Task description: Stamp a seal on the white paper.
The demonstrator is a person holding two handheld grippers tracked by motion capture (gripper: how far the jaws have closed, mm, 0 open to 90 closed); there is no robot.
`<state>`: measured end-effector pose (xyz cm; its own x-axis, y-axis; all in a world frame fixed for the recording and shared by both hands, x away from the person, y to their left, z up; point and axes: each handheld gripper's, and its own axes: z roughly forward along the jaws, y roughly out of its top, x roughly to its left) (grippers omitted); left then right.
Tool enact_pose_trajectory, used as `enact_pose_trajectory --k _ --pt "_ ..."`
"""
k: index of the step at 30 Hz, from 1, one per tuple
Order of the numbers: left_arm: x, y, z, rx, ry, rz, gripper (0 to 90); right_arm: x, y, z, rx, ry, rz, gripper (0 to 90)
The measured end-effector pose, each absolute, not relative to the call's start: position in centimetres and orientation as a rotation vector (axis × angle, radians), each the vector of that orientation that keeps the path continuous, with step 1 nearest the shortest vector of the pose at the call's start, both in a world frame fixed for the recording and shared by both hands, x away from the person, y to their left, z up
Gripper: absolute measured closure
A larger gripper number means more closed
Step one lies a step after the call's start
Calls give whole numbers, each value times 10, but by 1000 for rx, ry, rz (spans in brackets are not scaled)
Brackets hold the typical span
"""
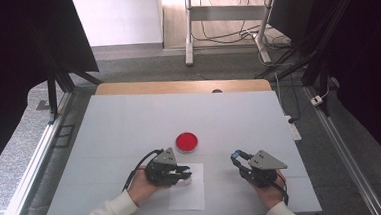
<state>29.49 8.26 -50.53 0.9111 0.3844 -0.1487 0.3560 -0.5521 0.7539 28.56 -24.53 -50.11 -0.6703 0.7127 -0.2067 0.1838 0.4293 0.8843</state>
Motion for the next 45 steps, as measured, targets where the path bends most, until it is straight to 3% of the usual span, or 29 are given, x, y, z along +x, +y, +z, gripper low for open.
enact_pose_trajectory --k 45 --pt "287 76 -510 2269 497 99 758 285 -246 -501 752 2113 1209 654"
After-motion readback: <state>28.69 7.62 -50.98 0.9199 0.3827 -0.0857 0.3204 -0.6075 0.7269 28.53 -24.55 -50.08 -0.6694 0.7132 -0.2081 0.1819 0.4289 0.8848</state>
